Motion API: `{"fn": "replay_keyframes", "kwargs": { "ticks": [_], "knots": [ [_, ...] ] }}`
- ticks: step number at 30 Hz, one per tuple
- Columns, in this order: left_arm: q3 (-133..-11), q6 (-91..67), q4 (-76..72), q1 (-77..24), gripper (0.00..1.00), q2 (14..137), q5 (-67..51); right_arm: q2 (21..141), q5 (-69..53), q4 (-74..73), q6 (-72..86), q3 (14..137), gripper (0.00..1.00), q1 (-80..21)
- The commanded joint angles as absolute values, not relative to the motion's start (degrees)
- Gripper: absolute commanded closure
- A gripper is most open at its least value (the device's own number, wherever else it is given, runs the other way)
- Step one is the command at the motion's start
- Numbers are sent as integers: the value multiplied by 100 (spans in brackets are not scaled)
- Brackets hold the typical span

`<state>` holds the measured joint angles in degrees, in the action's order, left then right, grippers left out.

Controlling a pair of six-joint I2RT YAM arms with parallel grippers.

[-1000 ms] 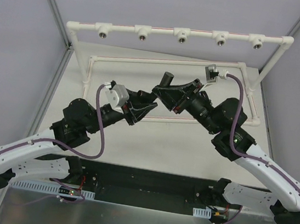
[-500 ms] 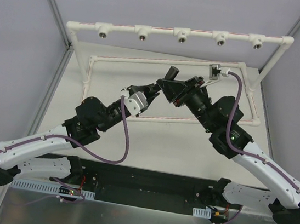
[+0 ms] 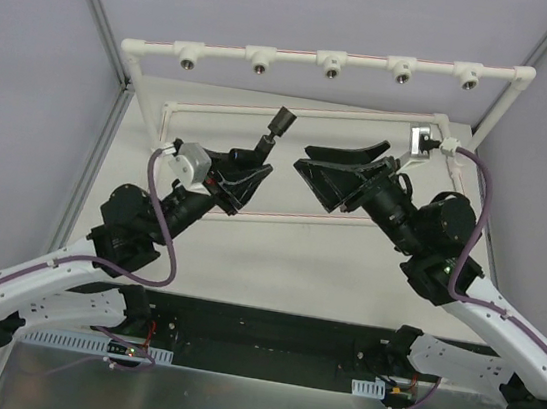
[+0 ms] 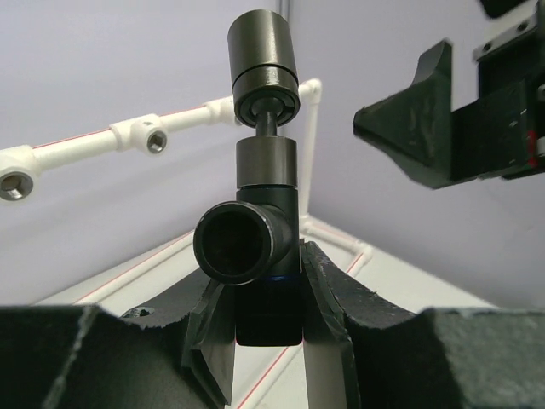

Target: Install the water faucets

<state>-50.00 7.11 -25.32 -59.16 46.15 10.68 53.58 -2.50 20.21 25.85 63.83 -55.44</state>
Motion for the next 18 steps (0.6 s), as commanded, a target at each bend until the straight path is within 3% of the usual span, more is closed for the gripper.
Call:
{"fn": "replay_keyframes", "kwargs": {
  "ticks": [1, 18],
  "knots": [
    [-5001, -631, -3541, -5889, 100, 4246, 686, 5247, -535, 2408, 2514, 6337, 16, -5572],
    [-4720, -3770, -4956, -5889, 100, 4535, -465, 5203, -2092, 2549, 2153, 6478, 20, -5572]
  ]
}}
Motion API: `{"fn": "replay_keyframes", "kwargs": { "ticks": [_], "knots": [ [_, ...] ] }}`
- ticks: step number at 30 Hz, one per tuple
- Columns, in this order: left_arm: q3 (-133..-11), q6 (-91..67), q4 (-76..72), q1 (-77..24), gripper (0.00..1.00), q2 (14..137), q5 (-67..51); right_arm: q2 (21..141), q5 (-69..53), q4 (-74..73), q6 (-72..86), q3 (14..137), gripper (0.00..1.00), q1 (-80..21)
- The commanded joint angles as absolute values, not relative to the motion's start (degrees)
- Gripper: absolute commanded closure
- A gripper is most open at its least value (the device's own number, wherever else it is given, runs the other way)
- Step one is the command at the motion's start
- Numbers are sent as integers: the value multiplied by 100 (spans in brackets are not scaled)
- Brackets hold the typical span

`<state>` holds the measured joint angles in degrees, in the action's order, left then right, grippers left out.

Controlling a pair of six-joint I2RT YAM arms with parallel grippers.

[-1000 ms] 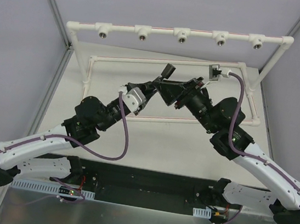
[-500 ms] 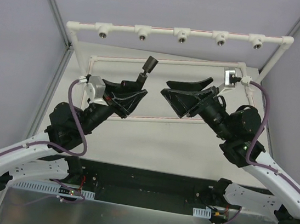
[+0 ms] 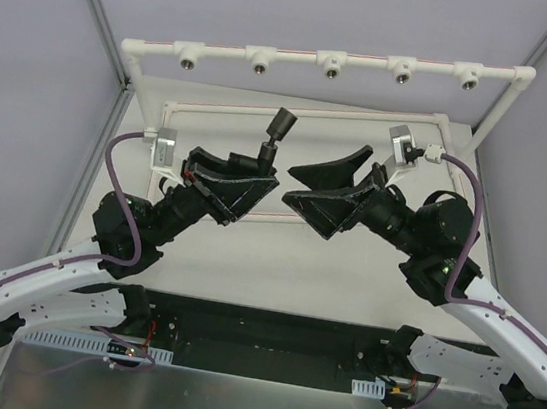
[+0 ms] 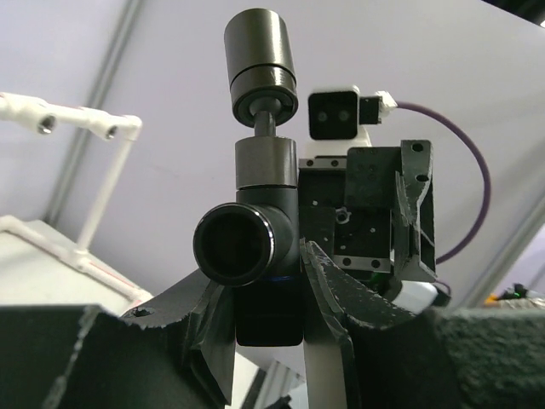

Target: Install the water faucets

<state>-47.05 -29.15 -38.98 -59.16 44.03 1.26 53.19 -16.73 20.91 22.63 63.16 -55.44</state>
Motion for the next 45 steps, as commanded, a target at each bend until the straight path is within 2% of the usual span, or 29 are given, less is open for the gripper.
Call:
{"fn": "replay_keyframes", "kwargs": {
  "ticks": [1, 14, 23, 35, 42, 45],
  "knots": [
    [-4728, -3875, -5009, -5889, 100, 4596, -535, 5194, -2092, 2540, 2153, 6478, 20, -5572],
    [-4931, -4702, -5581, -5889, 100, 5168, -1503, 4931, -1715, 2742, 2223, 6276, 24, -5572],
    [-4922, -4948, -5730, -5889, 100, 5238, -1722, 4896, -1670, 2883, 2417, 6293, 37, -5563],
    [-4948, -4983, -5748, -5889, 100, 5291, -1855, 5133, -1687, 2874, 2540, 6416, 39, -5572],
    [-4931, -4983, -5757, -5889, 100, 5317, -1872, 5159, -1670, 2883, 2549, 6416, 51, -5564],
    [-4896, -4975, -5757, -5889, 100, 5309, -1872, 5159, -1661, 2874, 2558, 6416, 59, -5572]
  ]
}}
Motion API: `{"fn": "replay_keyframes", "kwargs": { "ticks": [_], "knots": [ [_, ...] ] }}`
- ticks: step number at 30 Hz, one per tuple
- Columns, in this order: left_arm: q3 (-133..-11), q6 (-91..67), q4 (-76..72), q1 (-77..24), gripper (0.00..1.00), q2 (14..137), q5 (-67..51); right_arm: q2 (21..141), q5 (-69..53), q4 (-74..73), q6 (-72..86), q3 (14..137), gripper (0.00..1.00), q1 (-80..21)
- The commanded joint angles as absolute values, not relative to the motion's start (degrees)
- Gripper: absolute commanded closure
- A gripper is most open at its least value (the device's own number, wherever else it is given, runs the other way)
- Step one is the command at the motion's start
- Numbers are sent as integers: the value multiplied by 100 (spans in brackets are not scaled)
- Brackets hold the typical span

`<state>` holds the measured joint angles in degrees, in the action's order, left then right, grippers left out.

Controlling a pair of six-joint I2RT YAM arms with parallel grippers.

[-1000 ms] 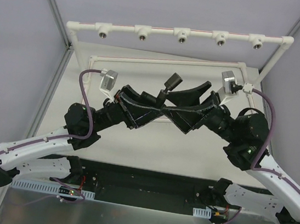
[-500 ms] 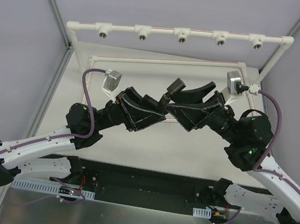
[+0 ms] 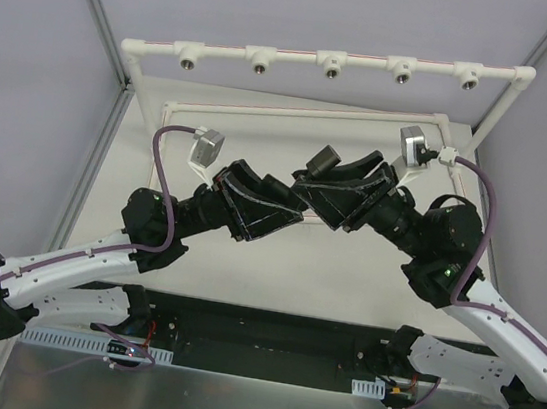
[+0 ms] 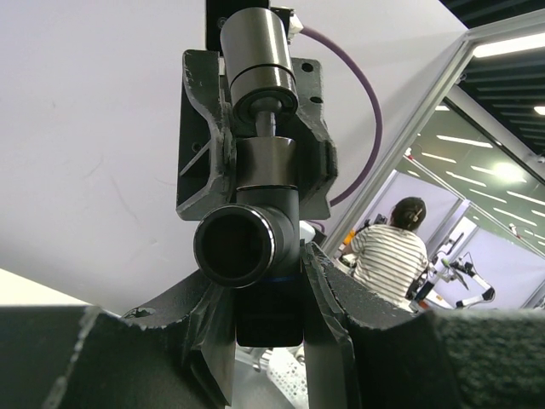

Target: Install the water faucets

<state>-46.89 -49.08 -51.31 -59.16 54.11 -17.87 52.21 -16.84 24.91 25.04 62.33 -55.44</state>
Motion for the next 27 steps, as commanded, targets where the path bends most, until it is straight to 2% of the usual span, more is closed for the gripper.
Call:
{"fn": "replay_keyframes", "kwargs": {
  "ticks": [1, 8, 13, 20, 27],
  "knots": [
    [-4896, -4975, -5757, -5889, 100, 5291, -1872, 5159, -1652, 2874, 2558, 6416, 61, -5564],
    [-4816, -4572, -5407, -5889, 100, 5142, -1802, 5177, -1547, 2804, 2523, 6407, 87, -5572],
    [-4930, -3211, -3923, -5889, 100, 4721, -1276, 5273, -1091, 2234, 2312, 6556, 100, -5563],
    [-5282, -1093, -2094, -5889, 100, 4553, 104, 5458, -247, 1943, 2039, 6504, 100, -5564],
    [-5546, 473, -1354, -5889, 100, 4720, 1255, 5607, 456, 1784, 1986, 6530, 100, -5572]
  ]
}}
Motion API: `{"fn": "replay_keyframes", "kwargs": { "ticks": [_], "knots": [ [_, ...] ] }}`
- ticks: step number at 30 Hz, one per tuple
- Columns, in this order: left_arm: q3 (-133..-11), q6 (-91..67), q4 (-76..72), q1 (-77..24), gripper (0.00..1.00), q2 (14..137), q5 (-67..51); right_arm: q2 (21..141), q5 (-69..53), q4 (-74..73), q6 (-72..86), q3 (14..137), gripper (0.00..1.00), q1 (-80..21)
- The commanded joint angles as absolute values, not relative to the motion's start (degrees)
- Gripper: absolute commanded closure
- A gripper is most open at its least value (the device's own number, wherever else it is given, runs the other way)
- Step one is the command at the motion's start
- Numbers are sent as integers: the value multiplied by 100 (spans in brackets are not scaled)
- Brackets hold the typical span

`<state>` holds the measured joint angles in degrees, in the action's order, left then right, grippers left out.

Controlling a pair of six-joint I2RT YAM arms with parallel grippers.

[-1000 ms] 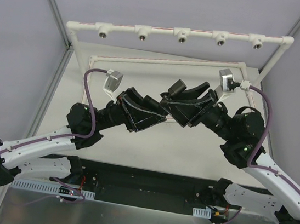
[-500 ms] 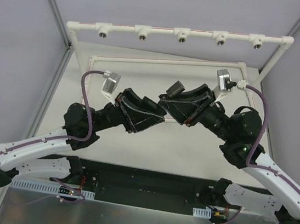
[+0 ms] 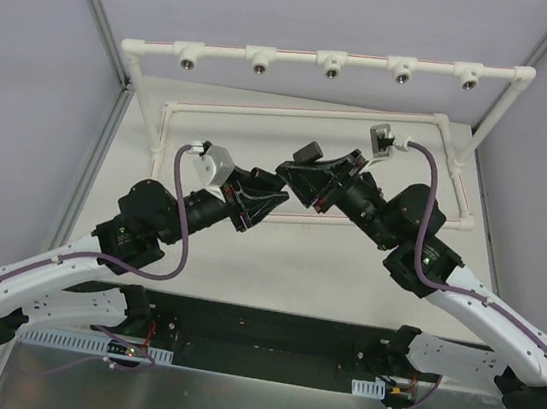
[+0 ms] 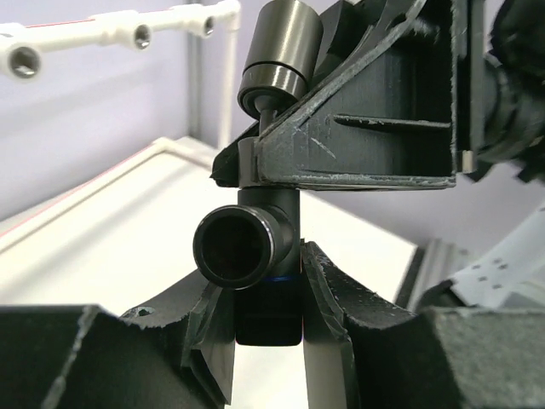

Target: Install the water faucets

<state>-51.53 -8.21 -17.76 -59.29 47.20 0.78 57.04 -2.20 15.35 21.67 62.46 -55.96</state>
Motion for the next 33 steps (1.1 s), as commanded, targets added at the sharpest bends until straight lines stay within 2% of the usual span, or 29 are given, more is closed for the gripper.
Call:
{"fn": "replay_keyframes", "kwargs": {
  "ticks": [1, 10, 17, 20, 21, 24, 26, 30, 33],
  "knots": [
    [-5581, 683, -1310, -5889, 100, 4746, 1387, 5625, 535, 1767, 1995, 6522, 100, -5564],
    [-5528, 2406, -1371, -5897, 100, 5220, 2478, 5932, 1185, 1652, 1925, 6750, 100, -5564],
    [-5221, 3997, -2546, -5924, 100, 5773, 3312, 6336, 1793, 1424, 2285, 7154, 100, -5572],
    [-5238, 3816, -2689, -5924, 100, 5827, 3568, 6381, 1811, 1432, 2390, 7163, 100, -5572],
    [-5212, 3623, -2663, -5924, 100, 5784, 3525, 6363, 1767, 1441, 2391, 7154, 98, -5564],
    [-5177, 2789, -2523, -5924, 100, 5529, 3402, 6250, 1530, 1616, 2364, 6988, 59, -5564],
    [-5142, 2165, -2348, -5924, 100, 5327, 3192, 6127, 1302, 1853, 2347, 6812, 45, -5563],
    [-5089, 979, -2250, -5924, 100, 4905, 2910, 5854, 914, 2443, 2171, 6390, 30, -5572],
    [-5071, 257, -2171, -5924, 100, 4615, 2577, 5722, 765, 2443, 2109, 6258, 28, -5572]
  ]
}}
